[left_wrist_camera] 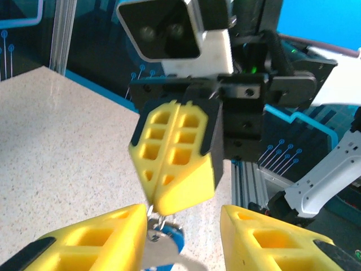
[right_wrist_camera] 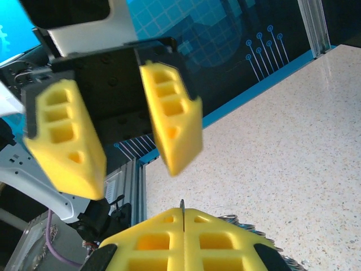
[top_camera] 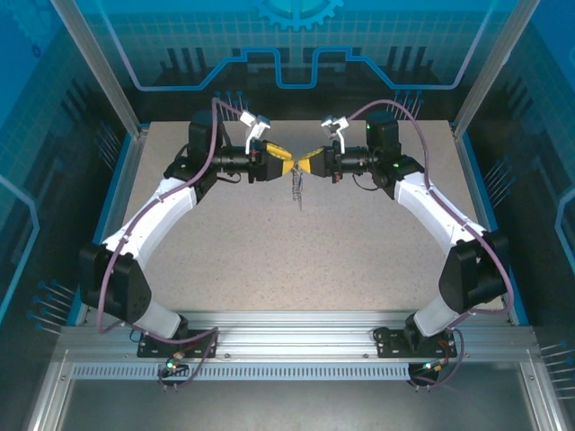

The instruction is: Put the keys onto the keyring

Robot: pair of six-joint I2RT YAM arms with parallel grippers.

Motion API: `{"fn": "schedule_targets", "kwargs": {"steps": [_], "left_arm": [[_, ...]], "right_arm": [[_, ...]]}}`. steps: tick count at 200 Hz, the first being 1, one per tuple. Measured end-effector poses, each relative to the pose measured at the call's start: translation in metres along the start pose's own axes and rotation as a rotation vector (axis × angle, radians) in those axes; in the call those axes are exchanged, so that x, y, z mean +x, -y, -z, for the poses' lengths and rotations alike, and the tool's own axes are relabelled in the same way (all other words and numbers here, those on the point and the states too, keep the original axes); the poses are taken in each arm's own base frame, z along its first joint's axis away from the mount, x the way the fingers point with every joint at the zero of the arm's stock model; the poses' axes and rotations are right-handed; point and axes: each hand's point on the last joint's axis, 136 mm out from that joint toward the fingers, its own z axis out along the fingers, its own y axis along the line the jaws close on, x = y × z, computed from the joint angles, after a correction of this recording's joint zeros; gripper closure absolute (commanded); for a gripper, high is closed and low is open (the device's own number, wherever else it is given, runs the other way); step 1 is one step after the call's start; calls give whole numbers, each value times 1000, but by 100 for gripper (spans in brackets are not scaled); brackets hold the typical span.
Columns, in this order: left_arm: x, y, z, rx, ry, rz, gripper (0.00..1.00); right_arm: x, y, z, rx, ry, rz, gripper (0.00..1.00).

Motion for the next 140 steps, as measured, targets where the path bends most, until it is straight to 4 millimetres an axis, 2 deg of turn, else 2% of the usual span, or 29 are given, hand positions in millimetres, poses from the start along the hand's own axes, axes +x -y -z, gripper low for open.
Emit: {"fn": "schedule_targets", "kwargs": {"steps": [32,140], "left_arm": [[9,-8,-3,-4,-20,32,62],[10,-11,-6,18,-19,43,63]], "right_arm": [[0,-2,0,-11,-2,7,100],[0,-3,0,-14,-2,9,100]]}}
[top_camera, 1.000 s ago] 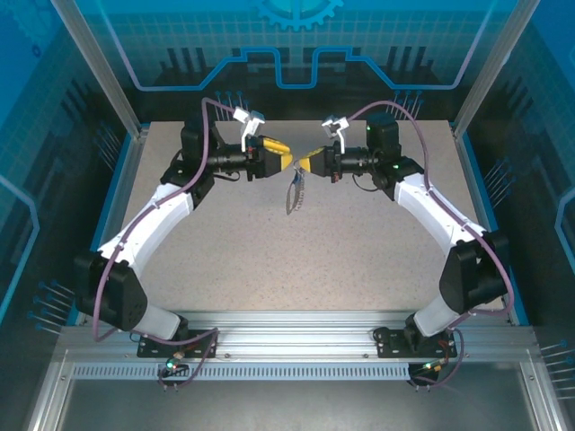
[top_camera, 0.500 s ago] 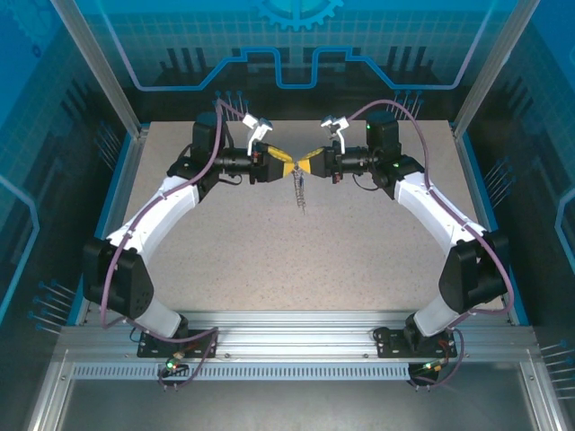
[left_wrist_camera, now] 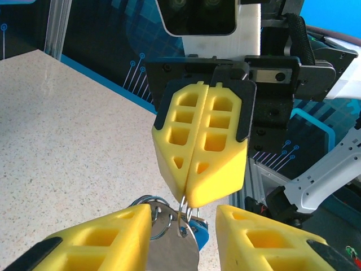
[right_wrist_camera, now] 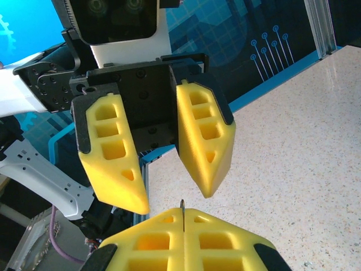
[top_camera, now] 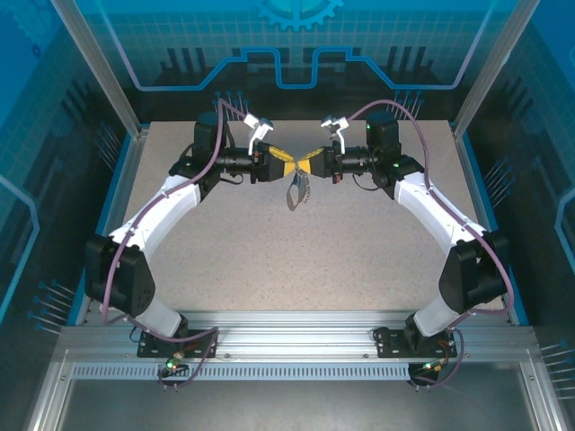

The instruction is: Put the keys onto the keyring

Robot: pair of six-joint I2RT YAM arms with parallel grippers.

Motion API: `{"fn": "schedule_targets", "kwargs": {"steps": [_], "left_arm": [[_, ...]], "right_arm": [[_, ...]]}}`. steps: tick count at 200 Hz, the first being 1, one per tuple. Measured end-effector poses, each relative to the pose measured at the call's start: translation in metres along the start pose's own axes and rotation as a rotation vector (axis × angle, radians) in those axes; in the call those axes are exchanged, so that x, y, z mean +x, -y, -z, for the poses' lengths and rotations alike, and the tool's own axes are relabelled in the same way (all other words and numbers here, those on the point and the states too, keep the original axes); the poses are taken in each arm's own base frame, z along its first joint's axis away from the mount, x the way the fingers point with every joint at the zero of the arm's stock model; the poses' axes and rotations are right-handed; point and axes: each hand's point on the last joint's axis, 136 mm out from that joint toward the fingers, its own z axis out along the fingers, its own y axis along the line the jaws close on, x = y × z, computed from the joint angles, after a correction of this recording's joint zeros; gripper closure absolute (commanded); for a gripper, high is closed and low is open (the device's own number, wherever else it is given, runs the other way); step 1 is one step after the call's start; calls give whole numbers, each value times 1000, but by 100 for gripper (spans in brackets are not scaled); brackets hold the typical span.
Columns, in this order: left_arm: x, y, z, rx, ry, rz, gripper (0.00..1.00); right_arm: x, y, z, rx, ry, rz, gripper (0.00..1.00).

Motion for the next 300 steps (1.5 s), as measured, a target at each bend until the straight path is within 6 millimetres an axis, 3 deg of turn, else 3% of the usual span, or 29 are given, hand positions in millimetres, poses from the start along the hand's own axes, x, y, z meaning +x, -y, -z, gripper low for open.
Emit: {"fn": "schedule_targets", "kwargs": {"steps": [130,169,228,257,300], "left_arm": [[-1,-1,-7,24,1,3,76],[-1,3,-9,44,-1,3,84],[0,5,-9,59,-5,0,82],[2,8,-9,71,-11,-6,70],[5,10,-10,82,-22,6,74]], "right_arm": [[0,0,0,0,0,0,100],[0,0,0,1,0,2,100],[0,0,0,0,0,3,100],[0,0,0,3,1,4,100],[0,1,0,7,2,4,100]]}}
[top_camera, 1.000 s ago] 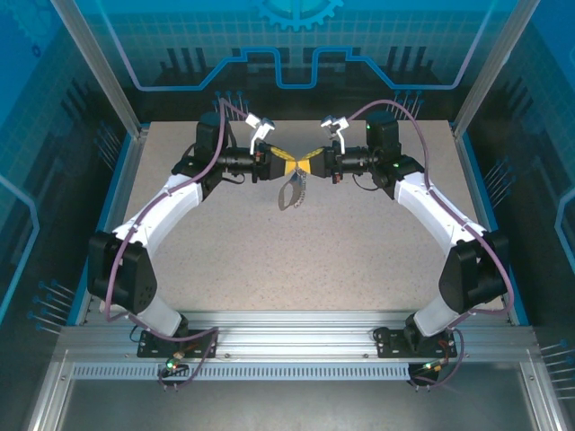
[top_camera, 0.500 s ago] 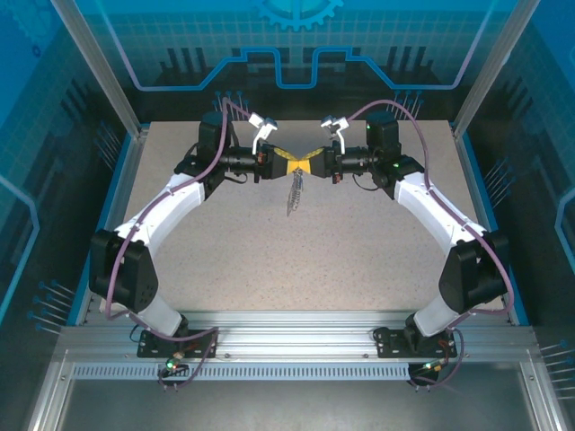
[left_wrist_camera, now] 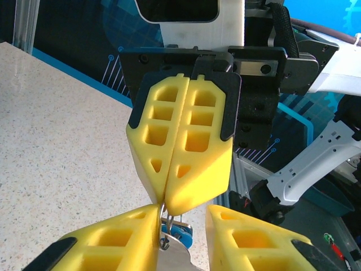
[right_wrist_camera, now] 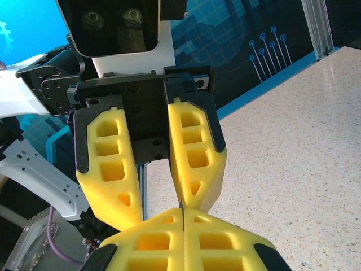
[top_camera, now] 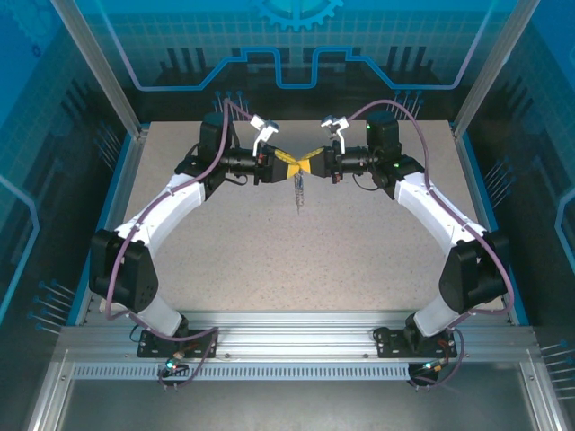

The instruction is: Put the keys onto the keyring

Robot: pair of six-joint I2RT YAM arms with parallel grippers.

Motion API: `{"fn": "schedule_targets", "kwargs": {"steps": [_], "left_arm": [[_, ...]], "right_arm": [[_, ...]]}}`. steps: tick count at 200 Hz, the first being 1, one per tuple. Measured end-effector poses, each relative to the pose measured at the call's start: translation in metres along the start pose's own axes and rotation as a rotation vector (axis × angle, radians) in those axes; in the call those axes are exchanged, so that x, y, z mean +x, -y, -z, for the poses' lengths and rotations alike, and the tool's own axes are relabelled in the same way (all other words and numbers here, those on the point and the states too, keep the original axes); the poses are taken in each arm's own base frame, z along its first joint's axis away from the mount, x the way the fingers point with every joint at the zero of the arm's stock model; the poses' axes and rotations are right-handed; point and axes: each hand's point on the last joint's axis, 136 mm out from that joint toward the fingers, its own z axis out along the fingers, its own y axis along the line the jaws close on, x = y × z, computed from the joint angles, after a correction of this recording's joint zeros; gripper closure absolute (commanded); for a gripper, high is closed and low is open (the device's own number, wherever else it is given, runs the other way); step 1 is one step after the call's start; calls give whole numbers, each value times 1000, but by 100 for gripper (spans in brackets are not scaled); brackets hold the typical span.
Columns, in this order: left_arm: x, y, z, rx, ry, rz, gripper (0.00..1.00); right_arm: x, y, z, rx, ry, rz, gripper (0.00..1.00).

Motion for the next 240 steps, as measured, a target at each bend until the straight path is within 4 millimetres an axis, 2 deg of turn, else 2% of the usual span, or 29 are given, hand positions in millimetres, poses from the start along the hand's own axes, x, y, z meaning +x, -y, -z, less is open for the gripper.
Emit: {"fn": "schedule_targets", "kwargs": {"steps": [100,116,139,156,206,240], "left_arm": [[0,0,0,-2,2,6,100],[-1,-1,0,-2,3,3,100],[-5,0,0,-1,16,0,100],[-8,1,0,0,34,-18,100],[-6,-11,0,-47,90,18,100],[-13,-10,5,-82,146,35,100]], "right_arm": [[-1,-3,2,-7,2,6,100],[-1,-3,2,-7,3,7,100],[-5,-4,4,3,16,8,71],[-8,-2,11,30,40,4,60],[-12,-6,51,197,175,3,53],[10,-2,63,338,257,-18,52]]}}
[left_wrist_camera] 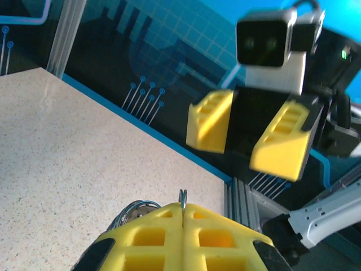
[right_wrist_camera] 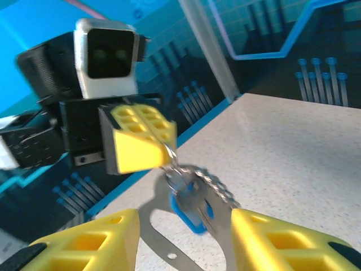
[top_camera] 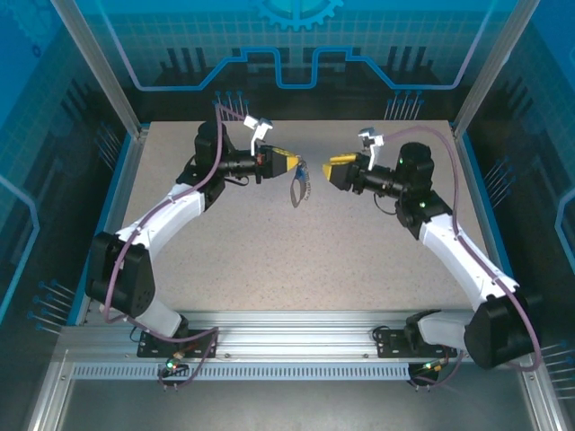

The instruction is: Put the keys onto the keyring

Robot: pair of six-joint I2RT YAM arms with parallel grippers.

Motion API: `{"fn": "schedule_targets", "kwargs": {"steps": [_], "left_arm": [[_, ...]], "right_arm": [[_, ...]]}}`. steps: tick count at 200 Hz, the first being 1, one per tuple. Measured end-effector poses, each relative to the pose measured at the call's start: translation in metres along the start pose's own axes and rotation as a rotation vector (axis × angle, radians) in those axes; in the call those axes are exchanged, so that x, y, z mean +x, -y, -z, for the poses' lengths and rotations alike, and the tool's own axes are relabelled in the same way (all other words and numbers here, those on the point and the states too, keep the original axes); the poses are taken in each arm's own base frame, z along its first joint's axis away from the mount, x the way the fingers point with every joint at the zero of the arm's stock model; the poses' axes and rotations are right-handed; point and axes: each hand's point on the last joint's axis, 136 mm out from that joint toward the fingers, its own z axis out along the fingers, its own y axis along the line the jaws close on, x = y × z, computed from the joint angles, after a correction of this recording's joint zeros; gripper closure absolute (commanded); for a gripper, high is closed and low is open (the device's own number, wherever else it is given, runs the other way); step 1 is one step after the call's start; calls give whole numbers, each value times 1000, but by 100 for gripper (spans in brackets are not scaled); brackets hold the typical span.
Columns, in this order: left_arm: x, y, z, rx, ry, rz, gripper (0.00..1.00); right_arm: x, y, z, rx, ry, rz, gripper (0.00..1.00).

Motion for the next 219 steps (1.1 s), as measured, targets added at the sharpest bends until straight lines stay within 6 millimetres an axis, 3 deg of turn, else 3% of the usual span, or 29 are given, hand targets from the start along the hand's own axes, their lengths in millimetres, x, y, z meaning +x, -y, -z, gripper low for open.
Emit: {"fn": "schedule_targets", "kwargs": {"steps": [48,107,191,204,219], "left_arm": [[-5,6,6,-11,60,24,100],[0,6,5,-15,72,56,100],[-1,13,3,-6,74,55,100],[-1,13,3,-6,74,55,100],[-1,13,3,-6,74,55,100]], "right_arm": [[37,6,-10,86,13,-15,52],[33,-22,-24,37,49,63,51],[27,-17,-45,42,43,75,54],[22,-18,-47,38,49,83,57],[20,-18,-51,34,51,91,66]]}}
